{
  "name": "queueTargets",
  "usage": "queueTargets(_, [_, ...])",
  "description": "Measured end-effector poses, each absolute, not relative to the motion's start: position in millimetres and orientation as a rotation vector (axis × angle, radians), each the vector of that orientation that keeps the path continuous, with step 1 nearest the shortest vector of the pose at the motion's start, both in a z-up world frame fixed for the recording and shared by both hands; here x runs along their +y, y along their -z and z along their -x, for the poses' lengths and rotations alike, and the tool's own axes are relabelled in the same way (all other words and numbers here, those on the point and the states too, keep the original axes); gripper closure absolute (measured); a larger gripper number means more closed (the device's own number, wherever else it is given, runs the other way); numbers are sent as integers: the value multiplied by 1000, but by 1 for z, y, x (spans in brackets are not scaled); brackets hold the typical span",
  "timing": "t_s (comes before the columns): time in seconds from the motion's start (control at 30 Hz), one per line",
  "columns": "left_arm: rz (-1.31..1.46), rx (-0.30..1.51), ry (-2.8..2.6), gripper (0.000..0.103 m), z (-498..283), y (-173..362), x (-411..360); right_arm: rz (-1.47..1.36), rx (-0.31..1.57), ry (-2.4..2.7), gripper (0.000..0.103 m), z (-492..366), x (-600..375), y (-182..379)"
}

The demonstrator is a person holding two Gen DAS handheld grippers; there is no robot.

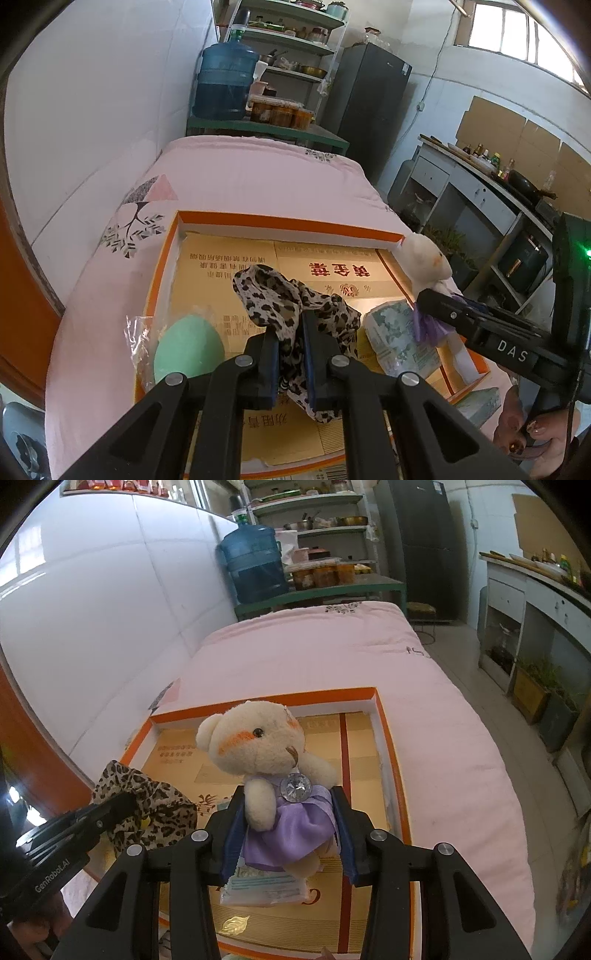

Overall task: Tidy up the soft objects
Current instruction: 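Carry scrunchie and teddy bear into the box and release both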

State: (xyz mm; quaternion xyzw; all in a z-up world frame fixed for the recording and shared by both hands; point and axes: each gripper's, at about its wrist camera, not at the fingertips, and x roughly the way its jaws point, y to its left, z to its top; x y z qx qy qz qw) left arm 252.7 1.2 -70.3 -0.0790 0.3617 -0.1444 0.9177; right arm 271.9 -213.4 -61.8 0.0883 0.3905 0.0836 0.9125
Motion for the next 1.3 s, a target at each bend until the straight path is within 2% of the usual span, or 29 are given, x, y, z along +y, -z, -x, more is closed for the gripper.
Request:
queueTargets(0.47, [177,807,305,92,-262,84,1,-170,840,-166,55,-279,-209,72])
queueTargets(0.63, [203,842,314,79,-267,92,4,-178,845,-169,53,-279,-210,73])
queueTargets(0.87, [208,843,330,53,-268,93,4,-176,834,-164,48,-278,-211,71])
queueTargets(1.2, [194,816,331,50,-261,86,2,-191,804,-151,47,-274,-217,61])
queueTargets(1.3, [189,805,324,45,-259,82,3,-198,800,-153,47,-273,-218,59])
